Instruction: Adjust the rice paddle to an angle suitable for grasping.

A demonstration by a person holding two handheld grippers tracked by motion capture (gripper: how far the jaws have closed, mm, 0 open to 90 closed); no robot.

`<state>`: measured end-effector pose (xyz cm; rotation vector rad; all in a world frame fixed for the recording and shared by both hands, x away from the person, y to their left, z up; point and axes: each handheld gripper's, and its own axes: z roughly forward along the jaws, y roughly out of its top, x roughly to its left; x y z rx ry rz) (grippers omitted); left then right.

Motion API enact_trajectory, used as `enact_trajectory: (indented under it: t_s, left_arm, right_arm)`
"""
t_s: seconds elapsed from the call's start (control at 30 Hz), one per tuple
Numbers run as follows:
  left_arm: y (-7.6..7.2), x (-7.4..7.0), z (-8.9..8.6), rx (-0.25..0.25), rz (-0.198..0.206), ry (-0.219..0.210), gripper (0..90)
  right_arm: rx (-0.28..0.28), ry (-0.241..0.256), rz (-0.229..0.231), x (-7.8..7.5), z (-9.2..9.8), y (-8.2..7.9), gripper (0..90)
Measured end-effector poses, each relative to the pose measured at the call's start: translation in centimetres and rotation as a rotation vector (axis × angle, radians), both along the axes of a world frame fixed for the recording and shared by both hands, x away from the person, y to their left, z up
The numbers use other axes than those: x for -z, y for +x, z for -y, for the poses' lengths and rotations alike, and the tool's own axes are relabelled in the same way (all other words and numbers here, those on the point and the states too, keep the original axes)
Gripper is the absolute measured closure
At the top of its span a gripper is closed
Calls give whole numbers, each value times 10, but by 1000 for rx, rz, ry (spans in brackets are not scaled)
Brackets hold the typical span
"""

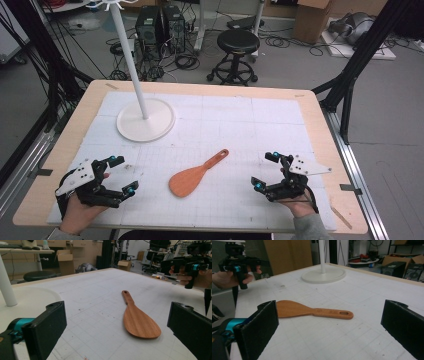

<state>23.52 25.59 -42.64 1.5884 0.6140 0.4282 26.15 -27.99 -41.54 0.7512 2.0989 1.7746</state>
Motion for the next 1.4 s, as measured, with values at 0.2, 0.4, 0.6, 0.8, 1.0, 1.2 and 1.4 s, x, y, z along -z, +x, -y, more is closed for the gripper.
enact_trajectory:
  t_s: [0.2,0.4,0.6,0.8,1.0,1.2,1.4]
  left_arm:
    - [3,0,1,-3,-5,-5,29]
    - [5,0,1,-5,-4,-3,29]
    - [1,0,0,3,-3,9,29]
    - [0,1,-2,-4,-13,21,29]
    - [-4,1,-4,-18,-16,21,29]
    - [-8,1,-9,-31,-12,28,30]
    - [-12,2,-13,-47,-19,33,30]
  right_arm:
    - [-1,-14,9,-1,-4,0,0]
    - [-72,-4,29,-4,-4,-1,186]
    - [-86,-7,43,-9,-7,-3,477]
    - [-102,-9,53,-14,-15,-5,841]
    - [-130,-4,50,-18,-26,-2,888]
    - [-150,-16,30,-17,-41,5,888]
    - [-180,-31,16,-14,-58,12,889]
